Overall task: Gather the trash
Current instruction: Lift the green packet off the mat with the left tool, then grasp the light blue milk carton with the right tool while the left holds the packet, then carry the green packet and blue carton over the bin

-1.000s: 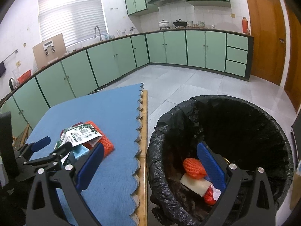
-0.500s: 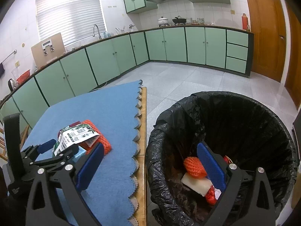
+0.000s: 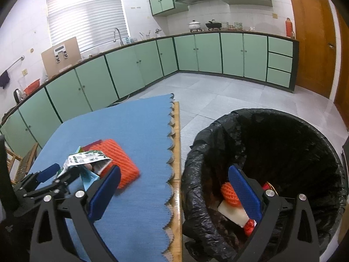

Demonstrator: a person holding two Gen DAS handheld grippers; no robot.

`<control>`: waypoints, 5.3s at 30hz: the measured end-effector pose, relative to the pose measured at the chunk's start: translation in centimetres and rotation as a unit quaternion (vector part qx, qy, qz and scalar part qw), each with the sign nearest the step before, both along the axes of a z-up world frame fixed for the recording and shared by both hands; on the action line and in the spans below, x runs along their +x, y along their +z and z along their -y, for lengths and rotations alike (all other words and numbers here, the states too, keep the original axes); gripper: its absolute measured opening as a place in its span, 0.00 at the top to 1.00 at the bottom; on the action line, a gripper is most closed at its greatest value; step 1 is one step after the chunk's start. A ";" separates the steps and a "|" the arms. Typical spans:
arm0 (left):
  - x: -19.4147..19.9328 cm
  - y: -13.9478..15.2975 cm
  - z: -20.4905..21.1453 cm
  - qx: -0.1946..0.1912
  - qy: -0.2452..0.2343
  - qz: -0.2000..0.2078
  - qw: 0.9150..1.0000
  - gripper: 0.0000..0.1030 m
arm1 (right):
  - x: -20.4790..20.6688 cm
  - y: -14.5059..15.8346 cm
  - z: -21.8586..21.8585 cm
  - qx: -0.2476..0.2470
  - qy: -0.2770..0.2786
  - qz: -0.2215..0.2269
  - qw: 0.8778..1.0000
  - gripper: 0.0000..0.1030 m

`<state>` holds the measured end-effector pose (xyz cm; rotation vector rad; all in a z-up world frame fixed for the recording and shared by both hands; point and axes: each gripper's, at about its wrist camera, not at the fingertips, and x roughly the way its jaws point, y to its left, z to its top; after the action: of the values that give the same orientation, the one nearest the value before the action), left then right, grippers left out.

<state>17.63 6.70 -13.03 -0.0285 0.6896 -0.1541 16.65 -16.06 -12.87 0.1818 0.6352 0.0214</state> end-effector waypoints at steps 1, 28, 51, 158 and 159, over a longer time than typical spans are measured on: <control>-0.1 0.2 -0.3 -0.001 0.003 0.001 1.000 0.50 | 0.0 0.1 -0.2 0.000 0.003 0.000 1.000 0.06; -2.5 0.7 -11.4 -0.055 0.097 -0.068 0.991 0.96 | 0.6 -0.8 -11.1 -0.009 0.120 -0.011 0.993 0.06; -2.3 -0.7 -12.1 -0.003 0.084 0.024 0.996 0.95 | 1.1 -3.8 -16.0 -0.047 0.176 -0.027 0.983 0.26; 0.6 0.3 26.6 -0.026 -0.211 0.024 0.977 0.91 | -6.1 -1.2 20.3 -0.031 -0.109 -0.019 0.993 0.55; 0.7 0.4 26.7 -0.027 -0.212 0.021 0.977 0.79 | -6.0 -1.2 20.3 -0.032 -0.110 -0.020 0.993 0.54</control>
<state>18.37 -19.99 -12.68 0.0706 0.6413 -0.5813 10.65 -36.38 -14.10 0.1902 0.6526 -0.2145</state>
